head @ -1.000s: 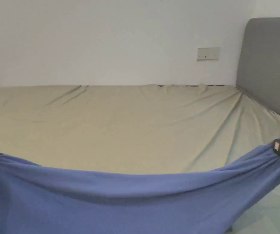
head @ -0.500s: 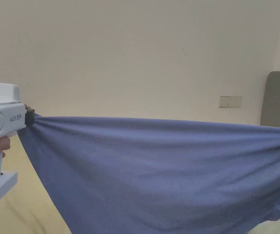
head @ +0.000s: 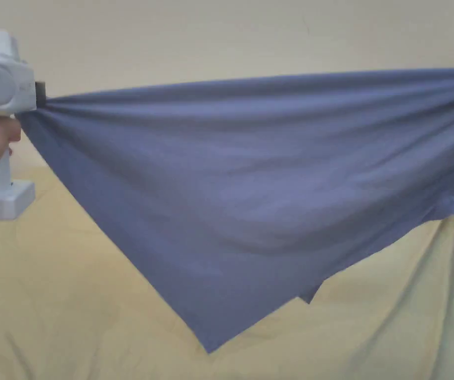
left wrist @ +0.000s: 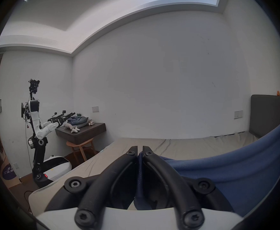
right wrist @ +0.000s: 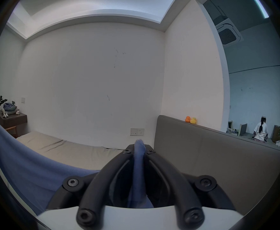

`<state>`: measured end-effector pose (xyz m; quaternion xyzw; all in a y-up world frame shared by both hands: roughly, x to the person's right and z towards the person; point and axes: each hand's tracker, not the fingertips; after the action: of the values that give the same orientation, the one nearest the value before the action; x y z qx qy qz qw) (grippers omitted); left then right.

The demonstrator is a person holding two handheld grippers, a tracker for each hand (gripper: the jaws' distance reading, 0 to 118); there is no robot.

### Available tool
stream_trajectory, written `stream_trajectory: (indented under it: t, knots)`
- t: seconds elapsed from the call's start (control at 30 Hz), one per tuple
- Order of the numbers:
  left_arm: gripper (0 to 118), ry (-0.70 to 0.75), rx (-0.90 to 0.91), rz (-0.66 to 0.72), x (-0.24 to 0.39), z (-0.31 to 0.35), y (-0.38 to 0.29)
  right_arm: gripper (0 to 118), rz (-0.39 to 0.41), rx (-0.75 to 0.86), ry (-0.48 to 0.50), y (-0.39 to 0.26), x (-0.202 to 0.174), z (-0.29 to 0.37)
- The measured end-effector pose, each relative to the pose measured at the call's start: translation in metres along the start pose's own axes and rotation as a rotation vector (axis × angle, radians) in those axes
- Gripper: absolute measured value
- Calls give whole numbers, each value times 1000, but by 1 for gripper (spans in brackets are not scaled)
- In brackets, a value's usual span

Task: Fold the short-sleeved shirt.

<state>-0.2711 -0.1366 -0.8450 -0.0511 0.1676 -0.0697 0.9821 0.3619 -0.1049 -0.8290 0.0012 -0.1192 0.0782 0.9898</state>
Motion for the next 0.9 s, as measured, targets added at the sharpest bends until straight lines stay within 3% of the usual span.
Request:
stream_trajectory:
  t: [0.17,0.3,0.43,0.5,0.57,0.63,0.7,0.9]
  knots:
    - [2,14,-3,2,25,-51,-20,8,35,-5,-34,-36,-35,-47]
    - [2,0,-18,-4,42,-79,-58,8,-42,-15,-51,-84,-47,-71]
    - [2,-16,-88,-1,56,-90,-116,8,30,-85,-47,-146,-60,-81]
    - [2,-4,-140,19,60,-89,-145,8,-24,-159,-25,-180,-60,-77]
    - [2,-25,-193,68,59,-84,-172,8,-11,-177,-35,-210,-60,-69]
    - [2,-33,-223,75,60,-70,-196,8,74,-200,-43,-233,-61,-58]
    - [2,-55,-273,50,60,-53,-217,8,31,-260,5,-254,-59,-32]
    - [2,-127,-323,52,49,40,-253,8,93,-309,52,-290,-39,57]
